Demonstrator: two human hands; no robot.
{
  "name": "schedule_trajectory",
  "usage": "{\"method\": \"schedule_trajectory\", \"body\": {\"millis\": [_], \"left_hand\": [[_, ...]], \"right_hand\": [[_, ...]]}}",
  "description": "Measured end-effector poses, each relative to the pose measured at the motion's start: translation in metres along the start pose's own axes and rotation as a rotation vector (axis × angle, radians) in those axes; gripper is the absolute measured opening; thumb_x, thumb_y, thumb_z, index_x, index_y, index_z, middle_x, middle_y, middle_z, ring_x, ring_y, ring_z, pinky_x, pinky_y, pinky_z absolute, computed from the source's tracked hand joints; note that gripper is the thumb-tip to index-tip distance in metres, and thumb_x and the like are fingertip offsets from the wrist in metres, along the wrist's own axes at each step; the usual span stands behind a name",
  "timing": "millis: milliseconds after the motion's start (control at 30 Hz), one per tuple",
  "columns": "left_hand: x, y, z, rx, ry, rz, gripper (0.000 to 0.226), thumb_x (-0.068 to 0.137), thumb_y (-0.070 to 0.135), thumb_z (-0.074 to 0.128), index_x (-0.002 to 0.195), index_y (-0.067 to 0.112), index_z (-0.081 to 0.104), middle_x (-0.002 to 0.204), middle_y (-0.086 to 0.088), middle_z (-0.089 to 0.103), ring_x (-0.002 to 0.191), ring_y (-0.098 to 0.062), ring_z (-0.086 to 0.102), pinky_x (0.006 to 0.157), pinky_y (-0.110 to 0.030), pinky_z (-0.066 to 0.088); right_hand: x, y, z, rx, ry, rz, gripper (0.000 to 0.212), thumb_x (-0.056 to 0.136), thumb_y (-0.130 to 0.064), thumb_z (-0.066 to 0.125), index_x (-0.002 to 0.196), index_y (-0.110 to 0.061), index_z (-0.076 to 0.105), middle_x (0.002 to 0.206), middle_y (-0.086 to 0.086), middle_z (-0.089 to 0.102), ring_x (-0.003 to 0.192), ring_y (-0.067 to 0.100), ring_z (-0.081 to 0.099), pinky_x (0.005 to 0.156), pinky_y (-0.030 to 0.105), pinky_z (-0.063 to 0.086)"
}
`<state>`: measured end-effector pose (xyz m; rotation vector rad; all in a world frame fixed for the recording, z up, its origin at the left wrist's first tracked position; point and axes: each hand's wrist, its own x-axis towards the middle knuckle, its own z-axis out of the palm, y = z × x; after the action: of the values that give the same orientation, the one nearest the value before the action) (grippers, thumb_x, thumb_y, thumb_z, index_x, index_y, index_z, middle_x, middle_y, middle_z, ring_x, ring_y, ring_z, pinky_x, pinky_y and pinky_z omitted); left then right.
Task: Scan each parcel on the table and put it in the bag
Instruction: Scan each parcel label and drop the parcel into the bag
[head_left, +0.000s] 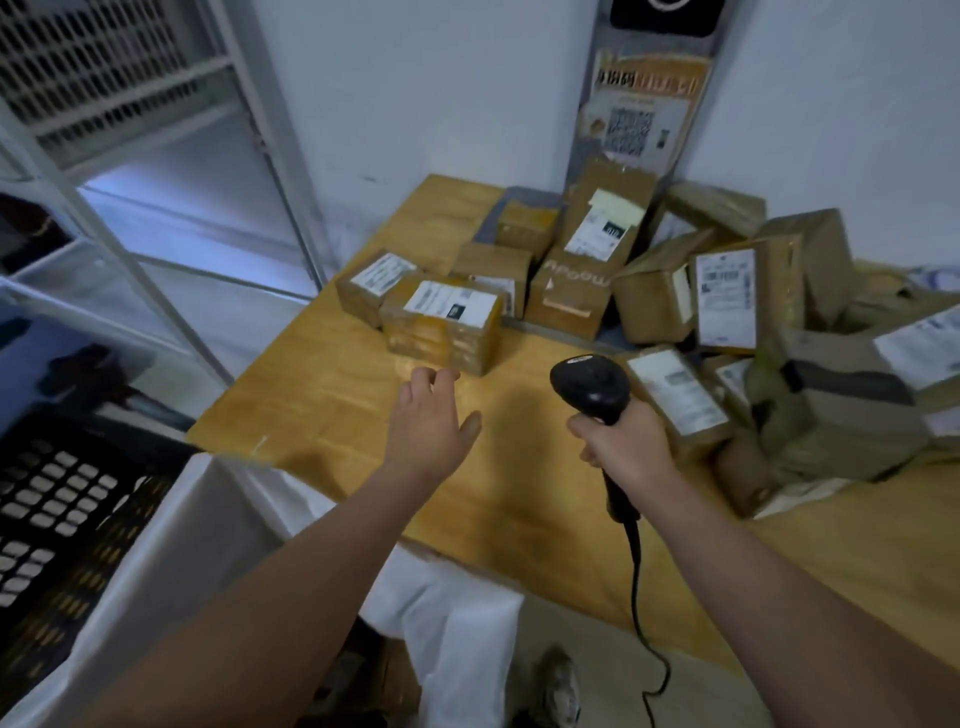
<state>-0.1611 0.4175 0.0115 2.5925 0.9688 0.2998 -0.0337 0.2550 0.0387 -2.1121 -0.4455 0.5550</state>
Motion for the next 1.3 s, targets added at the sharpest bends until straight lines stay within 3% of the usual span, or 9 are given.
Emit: {"method": "schedule_trajectory", "body": {"millis": [100, 333, 600, 767, 867, 1067, 1133, 1233, 1300], "left_hand": [[0.036, 0.013, 0.009, 0.011, -0.009, -0.052, 0.057, 0.094, 0.041, 0.055, 0.140, 0.012, 0.038, 0.134, -0.012, 0.037, 0.122, -0.030, 0.038, 0.102, -0.035, 0.032], [0.148, 0.007, 0.016, -0.012, 0.008, -0.284, 0.067, 0.094, 0.046, 0.051, 0.145, 0.008, 0.030, 0.145, -0.017, 0.029, 0.133, -0.035, 0.030, 0.108, -0.043, 0.029], [0.208, -0.057, 0.028, -0.138, -0.033, -0.636, 0.095, 0.088, 0.059, 0.055, 0.152, 0.004, 0.011, 0.153, -0.021, 0.020, 0.141, -0.037, 0.021, 0.113, -0.047, 0.022], [0.177, -0.064, 0.030, -0.279, -0.180, -0.516, 0.109, 0.077, 0.062, 0.067, 0.152, 0.007, 0.010, 0.155, -0.018, 0.015, 0.142, -0.037, 0.018, 0.115, -0.049, 0.025], [0.145, -0.057, 0.040, -0.284, -0.308, -0.374, 0.109, 0.074, 0.064, 0.068, 0.153, 0.017, 0.010, 0.152, -0.012, 0.018, 0.139, -0.037, 0.022, 0.112, -0.051, 0.030], [0.114, -0.033, 0.043, -0.435, -0.377, -0.161, 0.107, 0.074, 0.046, 0.077, 0.154, 0.017, 0.011, 0.151, -0.005, 0.020, 0.138, -0.025, 0.029, 0.111, -0.038, 0.035], [0.103, -0.025, 0.043, -0.512, -0.324, -0.184, 0.108, 0.077, 0.039, 0.078, 0.154, 0.015, 0.006, 0.153, -0.007, 0.016, 0.137, -0.023, 0.030, 0.106, -0.032, 0.036], [0.087, -0.017, 0.044, -0.653, -0.282, -0.356, 0.107, 0.080, 0.043, 0.074, 0.154, 0.011, 0.003, 0.156, -0.009, 0.012, 0.139, -0.027, 0.030, 0.105, -0.039, 0.037], [0.073, -0.016, 0.044, -0.772, -0.311, -0.475, 0.094, 0.085, 0.047, 0.067, 0.152, 0.008, 0.014, 0.148, -0.003, 0.029, 0.130, -0.023, 0.040, 0.097, -0.037, 0.041]], "right_hand": [[0.034, -0.004, -0.015, 0.032, 0.004, -0.004, 0.016, 0.084, -0.013, 0.067, 0.082, 0.002, 0.067, 0.060, 0.008, 0.062, 0.058, 0.019, 0.060, 0.064, 0.035, 0.052], [0.108, -0.026, -0.006, 0.016, -0.016, -0.063, 0.023, 0.080, -0.014, 0.067, 0.080, 0.009, 0.062, 0.071, 0.028, 0.061, 0.067, 0.039, 0.062, 0.058, 0.040, 0.045], [0.128, -0.006, 0.038, 0.027, -0.107, 0.030, 0.035, 0.082, -0.007, 0.067, 0.054, -0.011, 0.047, 0.049, 0.000, 0.045, 0.045, 0.010, 0.042, 0.050, 0.024, 0.034], [0.119, 0.002, 0.047, 0.061, -0.043, 0.009, 0.044, 0.084, -0.006, 0.068, 0.054, -0.017, 0.037, 0.037, -0.009, 0.039, 0.037, 0.006, 0.041, 0.045, 0.017, 0.027], [0.101, 0.005, 0.045, 0.104, 0.003, -0.020, 0.023, 0.082, -0.012, 0.073, 0.069, -0.015, 0.055, 0.053, -0.008, 0.052, 0.048, 0.001, 0.053, 0.047, 0.012, 0.035], [0.075, 0.001, 0.041, 0.089, -0.095, 0.045, 0.020, 0.083, -0.019, 0.075, 0.088, -0.026, 0.057, 0.091, 0.002, 0.069, 0.085, 0.015, 0.066, 0.079, 0.039, 0.056], [0.068, 0.003, 0.041, 0.070, -0.093, 0.069, 0.024, 0.082, -0.017, 0.075, 0.088, -0.026, 0.054, 0.095, 0.004, 0.067, 0.089, 0.020, 0.064, 0.083, 0.042, 0.055], [0.055, 0.012, 0.039, 0.089, -0.052, 0.112, 0.025, 0.080, -0.012, 0.077, 0.098, -0.017, 0.059, 0.097, 0.004, 0.065, 0.092, 0.020, 0.063, 0.085, 0.040, 0.053], [0.046, 0.015, 0.040, 0.131, -0.027, 0.116, 0.033, 0.081, -0.010, 0.076, 0.109, -0.012, 0.059, 0.097, 0.001, 0.062, 0.089, 0.014, 0.058, 0.078, 0.030, 0.049]]}}
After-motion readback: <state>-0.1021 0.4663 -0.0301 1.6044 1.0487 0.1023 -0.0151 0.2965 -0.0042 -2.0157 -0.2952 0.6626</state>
